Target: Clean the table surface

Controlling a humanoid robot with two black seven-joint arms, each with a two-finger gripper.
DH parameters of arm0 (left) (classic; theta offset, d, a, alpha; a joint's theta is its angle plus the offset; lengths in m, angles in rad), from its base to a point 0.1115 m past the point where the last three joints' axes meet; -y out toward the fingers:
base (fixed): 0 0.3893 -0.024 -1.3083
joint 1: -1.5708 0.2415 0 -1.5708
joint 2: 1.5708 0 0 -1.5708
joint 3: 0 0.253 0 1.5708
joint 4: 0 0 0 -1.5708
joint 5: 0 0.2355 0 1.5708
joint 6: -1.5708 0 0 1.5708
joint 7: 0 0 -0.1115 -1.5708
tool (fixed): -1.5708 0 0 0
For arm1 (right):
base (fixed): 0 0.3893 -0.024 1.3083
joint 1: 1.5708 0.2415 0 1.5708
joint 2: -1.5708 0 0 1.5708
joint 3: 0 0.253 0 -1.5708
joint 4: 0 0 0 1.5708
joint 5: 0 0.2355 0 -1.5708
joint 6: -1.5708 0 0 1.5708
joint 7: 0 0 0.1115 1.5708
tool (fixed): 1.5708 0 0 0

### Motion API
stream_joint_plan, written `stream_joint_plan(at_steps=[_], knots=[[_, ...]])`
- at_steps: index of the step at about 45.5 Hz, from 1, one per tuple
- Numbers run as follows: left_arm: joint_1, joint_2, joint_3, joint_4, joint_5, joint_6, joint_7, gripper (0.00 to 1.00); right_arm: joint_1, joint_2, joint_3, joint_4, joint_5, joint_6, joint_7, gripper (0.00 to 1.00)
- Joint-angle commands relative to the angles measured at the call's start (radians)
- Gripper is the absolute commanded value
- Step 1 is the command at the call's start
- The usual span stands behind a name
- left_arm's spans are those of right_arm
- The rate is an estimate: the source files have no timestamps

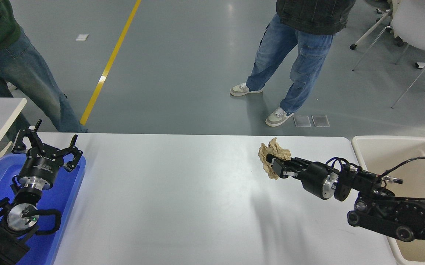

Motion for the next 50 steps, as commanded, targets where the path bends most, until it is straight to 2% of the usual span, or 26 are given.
stream_joint_plan(at_steps=[1, 33, 43, 50], knots=[[0.0, 0.0, 0.0, -0.001, 0.0, 0.0, 0.0, 1.0, -0.015, -0.151, 0.144, 0.07, 0.146, -0.002, 0.078, 0.0], [0.0, 0.0, 0.0, 0.0, 0.0, 0.0, 0.0, 1.0, -0.04, -0.402, 0.218, 0.051, 0.612, 0.006, 0.152, 0.0], [0.0, 0.0, 0.0, 0.0, 0.0, 0.0, 0.0, 1.0, -0.069, -0.446, 0.218, -0.03, 0.778, 0.084, 0.213, 0.0], [0.001, 0.0, 0.0, 0.0, 0.0, 0.0, 0.0, 1.0, -0.106, -0.432, 0.218, -0.113, 0.829, 0.131, 0.235, 0.0]])
